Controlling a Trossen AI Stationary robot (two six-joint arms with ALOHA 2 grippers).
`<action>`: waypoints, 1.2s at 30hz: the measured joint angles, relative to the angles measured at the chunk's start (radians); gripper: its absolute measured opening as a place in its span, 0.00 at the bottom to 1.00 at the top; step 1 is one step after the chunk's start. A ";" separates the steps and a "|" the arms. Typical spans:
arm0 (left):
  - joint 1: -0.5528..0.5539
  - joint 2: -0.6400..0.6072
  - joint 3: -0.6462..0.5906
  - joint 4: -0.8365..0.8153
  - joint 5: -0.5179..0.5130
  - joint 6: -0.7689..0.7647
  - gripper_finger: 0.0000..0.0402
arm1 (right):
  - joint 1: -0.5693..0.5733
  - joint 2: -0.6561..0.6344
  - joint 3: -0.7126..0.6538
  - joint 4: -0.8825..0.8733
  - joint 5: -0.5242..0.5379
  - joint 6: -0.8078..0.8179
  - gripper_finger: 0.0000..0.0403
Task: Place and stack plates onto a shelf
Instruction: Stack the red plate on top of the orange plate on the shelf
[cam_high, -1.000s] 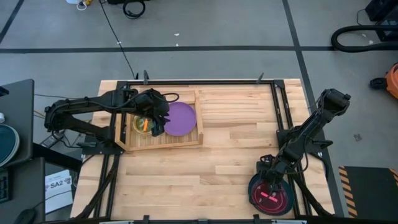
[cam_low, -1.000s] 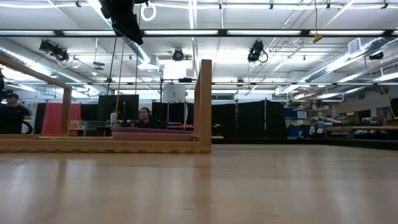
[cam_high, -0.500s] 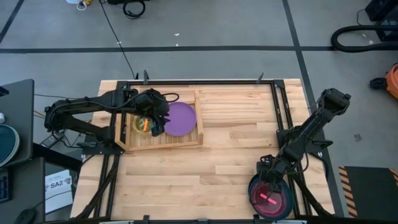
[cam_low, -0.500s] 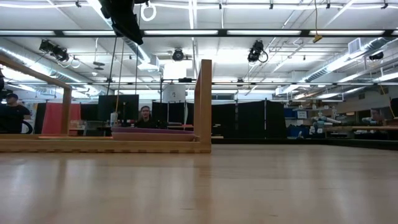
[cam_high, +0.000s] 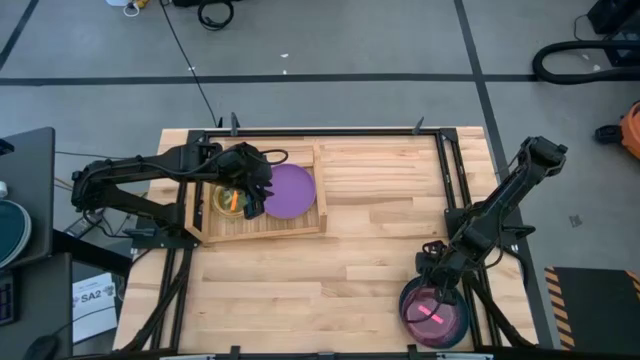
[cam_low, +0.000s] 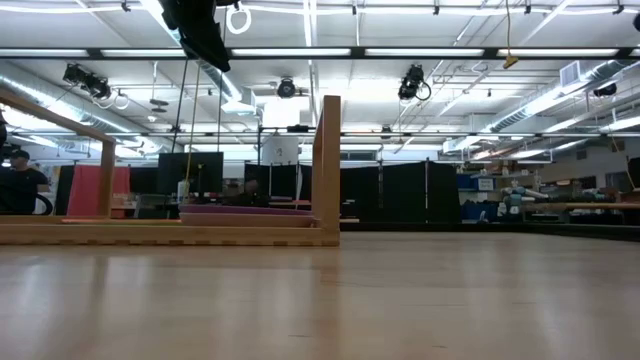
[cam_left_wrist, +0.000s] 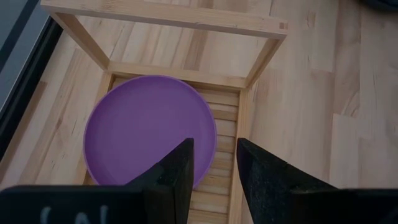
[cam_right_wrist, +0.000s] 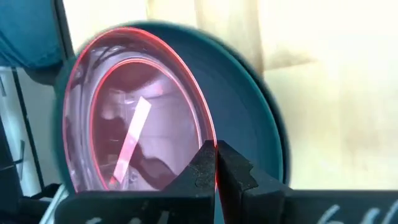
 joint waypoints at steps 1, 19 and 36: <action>0.000 0.000 0.000 0.001 0.000 0.000 0.32 | -0.004 -0.010 0.012 -0.020 0.013 -0.010 0.02; 0.000 0.000 0.000 0.101 0.000 -0.014 0.32 | -0.176 -0.084 0.187 -0.111 0.478 -0.324 0.02; -0.001 0.000 0.000 0.237 0.000 -0.235 0.32 | -0.450 -0.084 0.200 0.221 0.733 -0.422 0.02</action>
